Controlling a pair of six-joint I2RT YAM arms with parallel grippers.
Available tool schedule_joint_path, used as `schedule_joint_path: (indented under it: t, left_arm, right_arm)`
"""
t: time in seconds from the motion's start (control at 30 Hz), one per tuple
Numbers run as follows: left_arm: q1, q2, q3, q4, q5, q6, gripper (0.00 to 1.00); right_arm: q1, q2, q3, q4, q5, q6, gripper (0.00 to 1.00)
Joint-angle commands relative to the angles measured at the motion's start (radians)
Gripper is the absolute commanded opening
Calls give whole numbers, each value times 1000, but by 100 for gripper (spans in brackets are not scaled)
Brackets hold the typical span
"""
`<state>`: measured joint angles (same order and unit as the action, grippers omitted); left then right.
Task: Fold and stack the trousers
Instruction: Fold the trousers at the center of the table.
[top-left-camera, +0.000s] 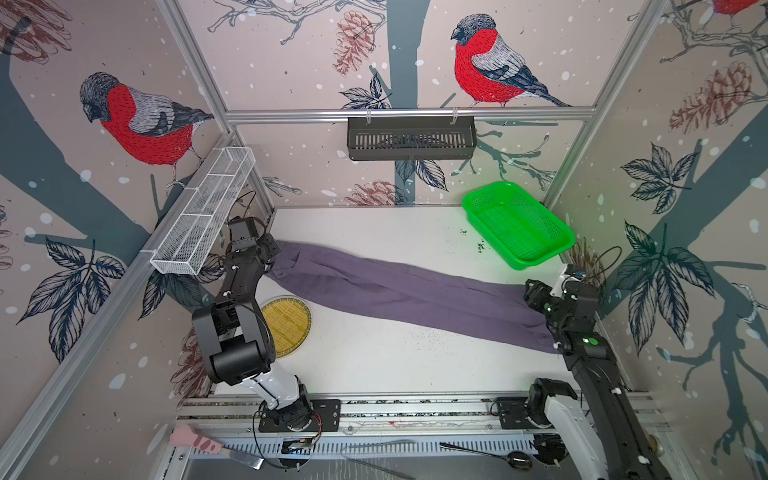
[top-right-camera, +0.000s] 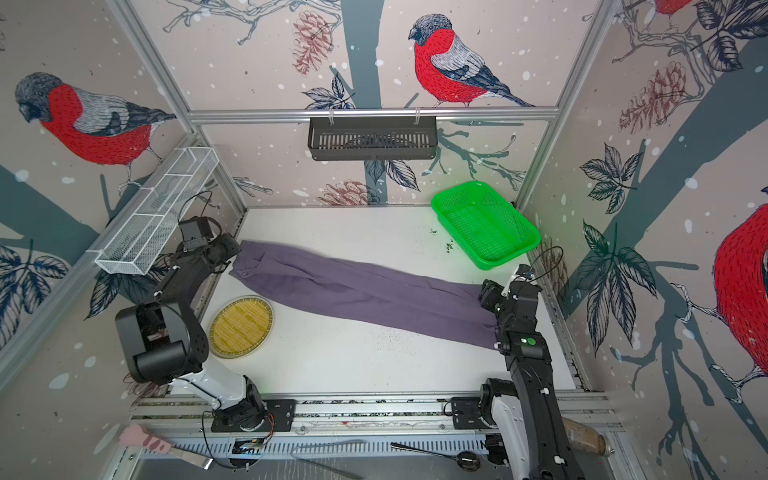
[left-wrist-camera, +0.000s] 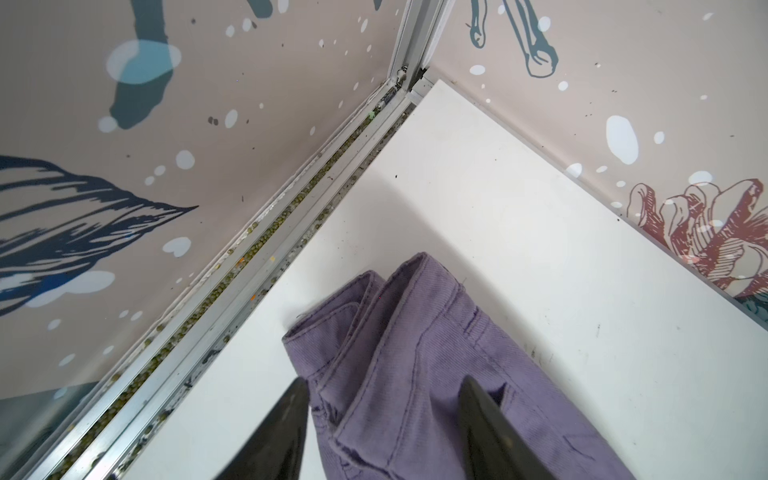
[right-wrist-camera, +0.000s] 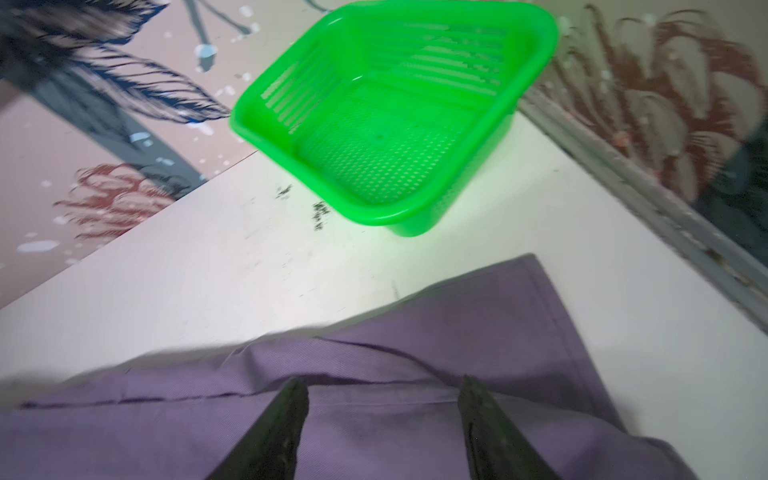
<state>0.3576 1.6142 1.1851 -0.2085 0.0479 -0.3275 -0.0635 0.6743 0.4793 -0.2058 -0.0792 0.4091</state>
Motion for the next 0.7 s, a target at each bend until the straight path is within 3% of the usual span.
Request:
schedule_joint_path:
  t: [0.0, 0.2, 0.3, 0.37, 0.47, 0.67]
  left_arm:
    - [-5, -9, 16, -46, 93, -35, 61]
    - [-117, 21, 36, -77, 148, -197, 64]
    - [-185, 52, 60, -115, 64, -332, 65]
    - [-217, 98, 124, -194, -34, -411, 65]
    - [-238, 189, 236, -312, -96, -484, 65]
    - [-241, 300, 343, -341, -145, -520, 65]
  right_arm:
    - [93, 4, 8, 76, -42, -105, 65]
    - [306, 150, 64, 100, -34, -211, 67]
    - [391, 235, 101, 90, -25, -248, 68]
    - [428, 279, 120, 91, -41, -264, 69]
    - [468, 334, 140, 96, -76, -285, 72]
    - [501, 405, 159, 99, -117, -300, 73]
